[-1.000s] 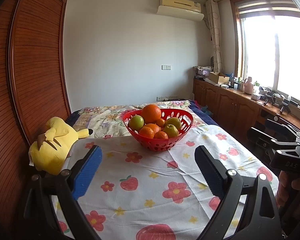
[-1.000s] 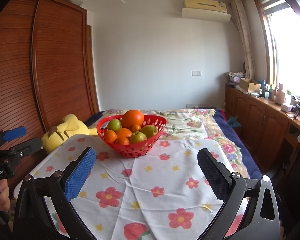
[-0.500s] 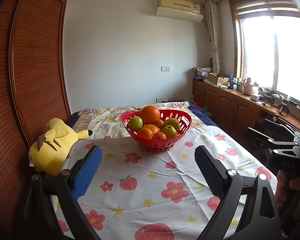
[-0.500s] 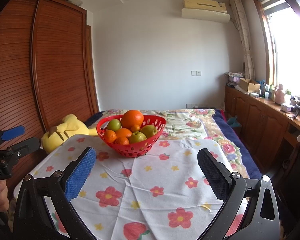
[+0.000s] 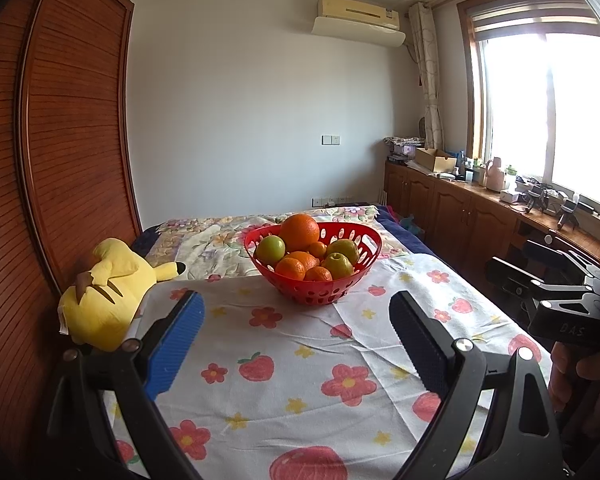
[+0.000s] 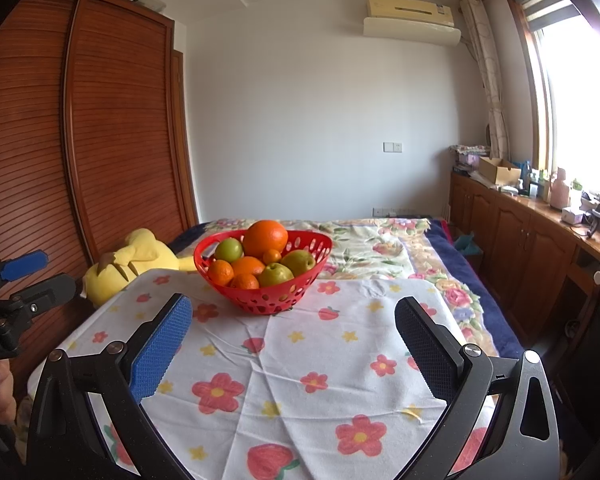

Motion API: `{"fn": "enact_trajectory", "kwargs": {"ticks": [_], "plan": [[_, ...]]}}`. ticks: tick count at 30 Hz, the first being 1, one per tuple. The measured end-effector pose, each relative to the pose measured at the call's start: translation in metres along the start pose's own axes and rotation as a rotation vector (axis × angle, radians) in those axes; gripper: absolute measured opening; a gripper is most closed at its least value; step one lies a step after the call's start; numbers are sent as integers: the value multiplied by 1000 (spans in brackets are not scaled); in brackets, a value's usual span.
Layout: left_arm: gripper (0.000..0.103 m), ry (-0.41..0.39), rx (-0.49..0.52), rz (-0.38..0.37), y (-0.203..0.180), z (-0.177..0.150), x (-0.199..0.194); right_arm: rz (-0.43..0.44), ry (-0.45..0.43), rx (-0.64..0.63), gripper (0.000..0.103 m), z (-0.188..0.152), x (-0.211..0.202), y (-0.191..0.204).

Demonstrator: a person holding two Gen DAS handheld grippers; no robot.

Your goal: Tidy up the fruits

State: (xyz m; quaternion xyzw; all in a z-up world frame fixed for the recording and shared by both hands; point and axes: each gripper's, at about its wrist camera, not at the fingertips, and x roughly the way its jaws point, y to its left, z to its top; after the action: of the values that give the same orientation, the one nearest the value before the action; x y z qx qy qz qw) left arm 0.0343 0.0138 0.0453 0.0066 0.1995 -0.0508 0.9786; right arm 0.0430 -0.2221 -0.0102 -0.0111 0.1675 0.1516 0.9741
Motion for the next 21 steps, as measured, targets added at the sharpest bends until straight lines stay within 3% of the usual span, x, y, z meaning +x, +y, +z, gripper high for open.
{"fn": "enact_trajectory", "kwargs": {"ticks": [21], "plan": [[94, -5, 2, -1, 0, 1, -2, -2, -5, -1, 103, 0, -1, -2]]}}
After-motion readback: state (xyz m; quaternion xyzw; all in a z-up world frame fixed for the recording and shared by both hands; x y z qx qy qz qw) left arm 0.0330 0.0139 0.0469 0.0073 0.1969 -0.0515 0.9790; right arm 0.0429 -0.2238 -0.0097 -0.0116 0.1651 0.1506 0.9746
